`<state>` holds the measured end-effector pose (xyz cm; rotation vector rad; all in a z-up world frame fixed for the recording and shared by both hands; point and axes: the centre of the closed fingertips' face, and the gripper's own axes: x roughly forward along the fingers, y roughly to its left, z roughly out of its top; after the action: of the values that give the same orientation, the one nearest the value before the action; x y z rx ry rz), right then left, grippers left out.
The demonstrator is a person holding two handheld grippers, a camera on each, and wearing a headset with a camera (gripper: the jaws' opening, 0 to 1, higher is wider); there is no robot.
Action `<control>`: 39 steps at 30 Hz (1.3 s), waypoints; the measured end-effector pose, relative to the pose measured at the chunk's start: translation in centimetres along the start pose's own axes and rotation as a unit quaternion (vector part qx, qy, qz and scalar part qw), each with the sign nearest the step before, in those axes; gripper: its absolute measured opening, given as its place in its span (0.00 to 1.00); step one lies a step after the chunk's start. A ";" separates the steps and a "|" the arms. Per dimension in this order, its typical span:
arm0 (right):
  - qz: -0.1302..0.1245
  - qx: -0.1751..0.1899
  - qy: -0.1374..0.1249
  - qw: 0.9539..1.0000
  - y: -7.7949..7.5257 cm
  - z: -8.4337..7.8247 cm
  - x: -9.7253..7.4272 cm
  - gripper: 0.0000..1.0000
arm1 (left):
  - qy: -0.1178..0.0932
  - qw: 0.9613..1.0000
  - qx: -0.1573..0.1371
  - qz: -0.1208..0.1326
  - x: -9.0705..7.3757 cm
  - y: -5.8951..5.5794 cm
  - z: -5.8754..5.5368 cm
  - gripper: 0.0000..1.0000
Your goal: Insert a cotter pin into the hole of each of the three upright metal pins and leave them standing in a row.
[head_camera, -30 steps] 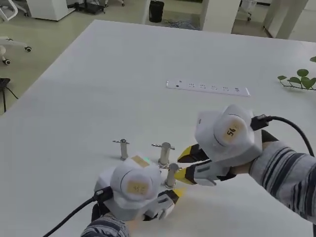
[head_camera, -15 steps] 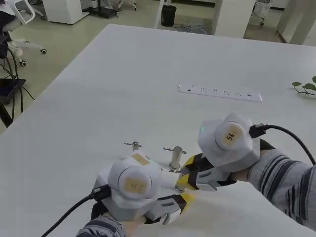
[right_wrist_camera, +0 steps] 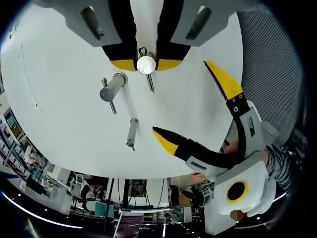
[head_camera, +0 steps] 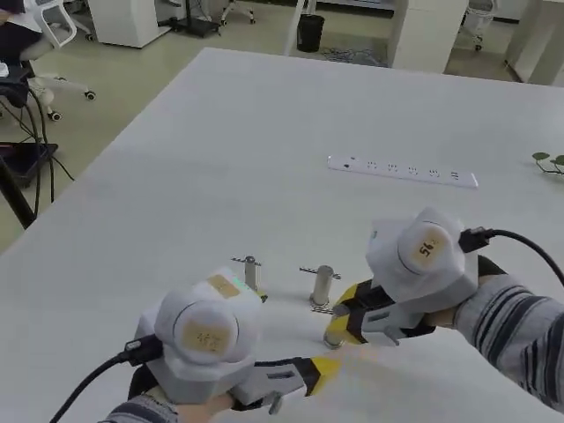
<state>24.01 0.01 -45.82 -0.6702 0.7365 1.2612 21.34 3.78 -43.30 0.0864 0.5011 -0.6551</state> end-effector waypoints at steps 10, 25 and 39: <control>-0.016 0.008 0.009 1.000 -1.9 -1.2 -1.8 0.09 | -0.022 1.000 -0.005 0.014 -2.3 2.3 0.9 0.76; -0.021 0.018 0.026 0.999 -4.2 -2.5 -2.7 0.09 | -0.037 0.999 -0.023 0.029 -3.4 4.6 1.5 0.81; -0.024 0.021 0.045 0.998 -5.2 -3.3 -2.7 0.09 | -0.033 0.998 -0.029 0.036 -3.8 5.3 1.1 0.82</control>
<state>28.37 -5.14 -45.43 -0.7107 0.8131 1.1742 22.42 9.84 -40.93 0.0277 0.4521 -0.5696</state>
